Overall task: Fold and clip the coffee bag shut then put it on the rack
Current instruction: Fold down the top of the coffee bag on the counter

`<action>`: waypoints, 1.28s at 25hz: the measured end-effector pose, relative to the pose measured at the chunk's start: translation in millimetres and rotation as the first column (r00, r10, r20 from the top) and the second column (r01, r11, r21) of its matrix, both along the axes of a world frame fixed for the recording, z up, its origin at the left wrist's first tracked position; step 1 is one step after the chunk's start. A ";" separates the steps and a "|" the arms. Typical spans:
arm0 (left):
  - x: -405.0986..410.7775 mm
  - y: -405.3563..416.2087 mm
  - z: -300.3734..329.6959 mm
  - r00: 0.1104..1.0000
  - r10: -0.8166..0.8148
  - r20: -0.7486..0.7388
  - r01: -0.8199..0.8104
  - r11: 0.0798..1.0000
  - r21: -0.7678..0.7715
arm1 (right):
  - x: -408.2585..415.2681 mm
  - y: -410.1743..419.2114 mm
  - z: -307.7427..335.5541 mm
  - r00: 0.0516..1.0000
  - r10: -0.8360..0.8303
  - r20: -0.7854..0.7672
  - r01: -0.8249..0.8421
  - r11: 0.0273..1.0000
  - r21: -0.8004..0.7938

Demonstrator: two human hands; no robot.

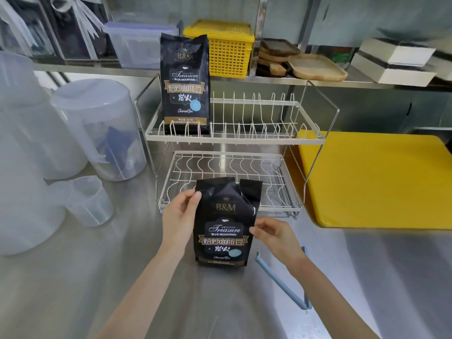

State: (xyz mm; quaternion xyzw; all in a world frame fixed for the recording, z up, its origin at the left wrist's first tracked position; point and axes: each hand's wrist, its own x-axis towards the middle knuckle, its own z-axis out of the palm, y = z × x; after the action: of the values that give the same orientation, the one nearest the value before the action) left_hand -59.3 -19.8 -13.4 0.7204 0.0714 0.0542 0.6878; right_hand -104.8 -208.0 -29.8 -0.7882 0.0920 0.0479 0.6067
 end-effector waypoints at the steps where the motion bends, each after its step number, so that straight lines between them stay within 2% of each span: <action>1: -2.2 2.2 -0.5 1.000 -0.030 -0.005 0.030 0.999 -0.011 | -1.3 -0.4 -0.6 1.000 -0.005 -0.004 0.005 1.000 -0.016; 4: -11.2 7.9 -2.9 0.985 -0.144 -0.095 0.138 0.988 -0.069 | -7.1 -2.9 -2.0 1.000 0.006 -0.005 -0.006 0.990 -0.142; 8: -14.3 5.7 -5.9 0.984 -0.166 -0.062 0.161 0.984 -0.071 | -4.8 -11.0 33.3 0.970 -0.141 0.196 0.145 0.989 -0.007; 9: -14.9 3.4 -5.9 0.981 -0.187 -0.044 0.185 0.981 -0.056 | -2.0 -11.2 48.6 0.954 -0.133 0.269 0.146 0.989 -0.027; 10: -16.1 1.0 -5.6 0.977 -0.211 -0.026 0.210 0.977 -0.046 | 2.1 -9.7 63.3 0.941 -0.076 0.330 0.116 0.988 -0.105; 11: -17.6 -1.1 -4.9 0.973 -0.231 -0.005 0.230 0.973 -0.034 | 7.5 -6.5 75.5 0.935 0.033 0.353 0.062 0.965 -0.256; 12: -19.1 -2.3 -4.6 0.969 -0.246 0.016 0.246 0.969 -0.018 | 14.3 -1.0 85.3 0.932 0.179 0.315 -0.014 0.888 -0.460; 13: -21.4 -3.4 -4.2 0.964 -0.262 0.043 0.262 0.965 0.004 | 21.3 5.1 91.2 0.924 0.311 0.222 -0.102 0.761 -0.641; 14: -23.4 -4.2 -4.4 0.958 -0.279 0.070 0.278 0.960 0.022 | 28.1 10.6 95.0 0.911 0.396 0.114 -0.181 0.632 -0.753; 15: -25.5 -4.6 -5.5 0.950 -0.300 0.090 0.299 0.954 0.024 | 33.0 15.8 96.7 0.898 0.440 0.017 -0.251 0.544 -0.801; 17: -28.8 -4.7 -7.0 0.927 -0.363 0.098 0.365 0.931 -0.011 | 36.6 22.4 96.3 0.863 0.501 -0.058 -0.340 0.493 -0.801; 21: -36.1 -8.4 -8.4 0.870 -0.491 0.036 0.491 0.863 -0.120 | 30.2 22.6 96.0 0.850 0.526 0.032 -0.300 0.533 -0.791; 26: -28.9 -9.2 -12.2 0.895 -0.444 -0.032 0.444 0.886 0.131 | 14.4 18.1 104.5 0.834 0.531 0.152 -0.276 0.639 -0.718; 28: -27.2 -8.9 -13.2 0.885 -0.456 -0.100 0.466 0.876 0.128 | 13.2 17.7 103.8 0.839 0.507 0.199 -0.241 0.675 -0.698; 30: -29.4 -9.3 -15.4 0.885 -0.443 -0.142 0.459 0.882 0.107 | 16.8 16.9 98.4 0.849 0.496 0.180 -0.250 0.678 -0.691; 32: -31.8 -9.2 -17.5 0.904 -0.396 -0.162 0.407 0.913 0.036 | 19.6 11.8 96.0 0.872 0.460 0.170 -0.276 0.747 -0.604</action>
State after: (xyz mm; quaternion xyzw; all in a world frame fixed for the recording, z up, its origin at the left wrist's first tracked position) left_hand -91.1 -29.0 -30.9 0.7450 -0.0284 -0.1408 0.6514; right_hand -85.2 -196.2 66.1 -0.9306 -0.1532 0.0151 0.3322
